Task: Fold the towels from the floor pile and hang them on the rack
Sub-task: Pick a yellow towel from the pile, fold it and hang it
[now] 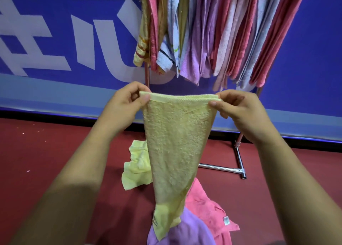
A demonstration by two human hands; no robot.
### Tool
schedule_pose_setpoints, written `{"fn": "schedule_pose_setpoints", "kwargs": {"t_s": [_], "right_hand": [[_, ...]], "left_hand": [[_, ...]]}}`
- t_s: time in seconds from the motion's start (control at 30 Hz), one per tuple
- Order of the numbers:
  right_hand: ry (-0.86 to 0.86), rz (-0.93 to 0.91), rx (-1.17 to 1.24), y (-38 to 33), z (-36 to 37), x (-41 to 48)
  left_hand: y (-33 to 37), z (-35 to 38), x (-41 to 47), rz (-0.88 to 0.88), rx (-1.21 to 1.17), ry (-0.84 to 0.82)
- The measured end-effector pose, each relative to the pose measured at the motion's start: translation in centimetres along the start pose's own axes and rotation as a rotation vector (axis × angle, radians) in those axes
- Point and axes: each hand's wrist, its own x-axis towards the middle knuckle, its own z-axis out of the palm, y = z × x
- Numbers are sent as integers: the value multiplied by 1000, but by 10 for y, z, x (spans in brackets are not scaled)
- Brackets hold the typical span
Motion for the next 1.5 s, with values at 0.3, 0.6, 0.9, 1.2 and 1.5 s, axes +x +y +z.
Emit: {"fn": "schedule_pose_setpoints", "kwargs": {"t_s": [0.3, 0.6, 0.9, 1.2, 1.5], "right_hand": [[74, 27, 190, 9, -7, 3], [123, 106, 82, 19, -6, 1], [209, 131, 50, 22, -5, 2], [185, 139, 83, 24, -2, -1], [87, 155, 140, 23, 10, -1]], "left_hand": [[2, -2, -2, 40, 41, -205], [20, 4, -17, -48, -37, -450], [29, 21, -22, -140, -37, -623], [33, 25, -22, 43, 16, -413], [37, 26, -21, 327, -78, -578]]}}
